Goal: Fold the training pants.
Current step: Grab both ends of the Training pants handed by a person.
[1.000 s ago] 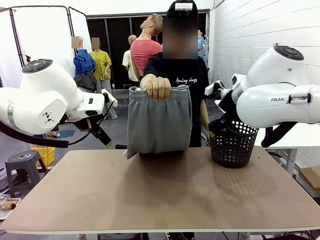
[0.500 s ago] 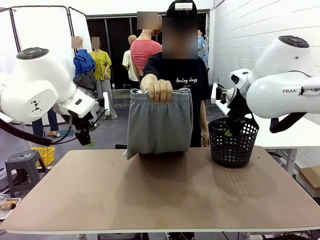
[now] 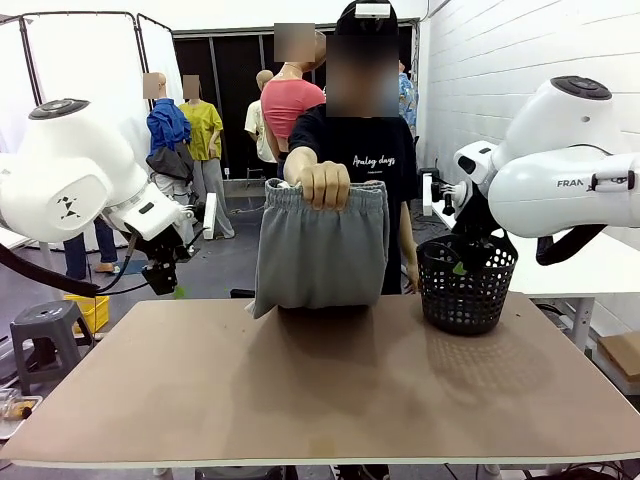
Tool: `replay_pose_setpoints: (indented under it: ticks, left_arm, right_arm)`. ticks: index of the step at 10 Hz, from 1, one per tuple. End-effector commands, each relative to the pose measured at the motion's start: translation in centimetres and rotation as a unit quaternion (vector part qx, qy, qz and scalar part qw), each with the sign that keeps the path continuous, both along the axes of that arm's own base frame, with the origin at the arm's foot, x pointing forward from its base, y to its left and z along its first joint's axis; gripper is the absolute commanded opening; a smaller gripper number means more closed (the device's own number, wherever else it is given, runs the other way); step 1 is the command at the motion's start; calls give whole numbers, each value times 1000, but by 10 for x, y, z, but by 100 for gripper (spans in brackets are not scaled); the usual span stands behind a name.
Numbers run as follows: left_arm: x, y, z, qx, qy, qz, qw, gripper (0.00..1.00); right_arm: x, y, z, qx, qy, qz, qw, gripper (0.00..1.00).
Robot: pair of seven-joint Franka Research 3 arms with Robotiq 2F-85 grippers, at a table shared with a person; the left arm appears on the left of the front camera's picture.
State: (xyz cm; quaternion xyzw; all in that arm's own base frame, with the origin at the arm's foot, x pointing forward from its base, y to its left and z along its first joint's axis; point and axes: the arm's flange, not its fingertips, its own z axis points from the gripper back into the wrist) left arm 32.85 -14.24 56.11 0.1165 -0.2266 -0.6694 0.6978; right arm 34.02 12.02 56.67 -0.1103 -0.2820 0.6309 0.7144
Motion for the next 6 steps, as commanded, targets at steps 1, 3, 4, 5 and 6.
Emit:
replay_pose_setpoints:
  ticks: [1, 3, 4, 5, 6]
  left_arm:
    - [0, 0, -3, 2, 2, 0, 1000, 100]
    - [14, 5, -12, 34, 9, -28, 999, 100]
    - [25, 11, -19, 36, 20, -55, 998, 100]
    - [29, 12, -23, 31, 31, -63, 997, 100]
    - [33, 12, -26, 28, 37, -78, 996, 100]
  right_arm:
    - [1, 2, -4, 0, 9, 5, 1000, 100]
    - [10, 0, -11, 2, 4, 9, 1000, 100]
    - [23, 3, -20, 9, 18, 28, 999, 100]
    - [29, 4, -27, 3, 33, 41, 999, 100]
    - [36, 6, -32, 5, 43, 52, 998, 100]
